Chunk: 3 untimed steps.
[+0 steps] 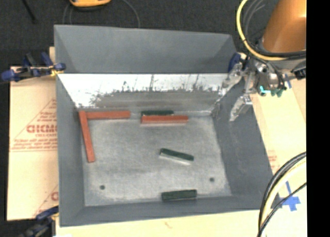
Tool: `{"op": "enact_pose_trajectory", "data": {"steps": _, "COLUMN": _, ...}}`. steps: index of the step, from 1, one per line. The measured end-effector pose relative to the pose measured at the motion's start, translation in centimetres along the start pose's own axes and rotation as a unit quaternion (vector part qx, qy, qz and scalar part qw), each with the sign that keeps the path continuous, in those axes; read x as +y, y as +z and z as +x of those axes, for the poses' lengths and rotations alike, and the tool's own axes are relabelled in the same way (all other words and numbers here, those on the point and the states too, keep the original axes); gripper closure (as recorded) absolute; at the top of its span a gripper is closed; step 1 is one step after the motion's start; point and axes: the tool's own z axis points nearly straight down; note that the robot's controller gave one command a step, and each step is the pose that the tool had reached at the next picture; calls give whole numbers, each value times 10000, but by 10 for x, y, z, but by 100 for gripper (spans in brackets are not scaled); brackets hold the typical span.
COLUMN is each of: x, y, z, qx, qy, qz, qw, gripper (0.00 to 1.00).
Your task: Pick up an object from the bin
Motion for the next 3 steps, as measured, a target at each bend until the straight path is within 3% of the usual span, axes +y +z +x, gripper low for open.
{"op": "enact_pose_trajectory", "data": {"steps": 1, "x": 1, "y": -5, "z": -1, "qx": -40, "qy": -10, "qz": 6, "qw": 10000, "gripper": 0}}
{"op": "enact_pose_trajectory", "data": {"steps": 2, "x": 9, "y": 58, "z": 11, "qx": -59, "qy": -198, "qz": 9, "qw": 9998, "gripper": 0}}
{"op": "enact_pose_trajectory", "data": {"steps": 3, "x": 27, "y": 88, "z": 37, "qx": -9, "qy": 199, "qz": -12, "qw": 9998, "gripper": 0}}
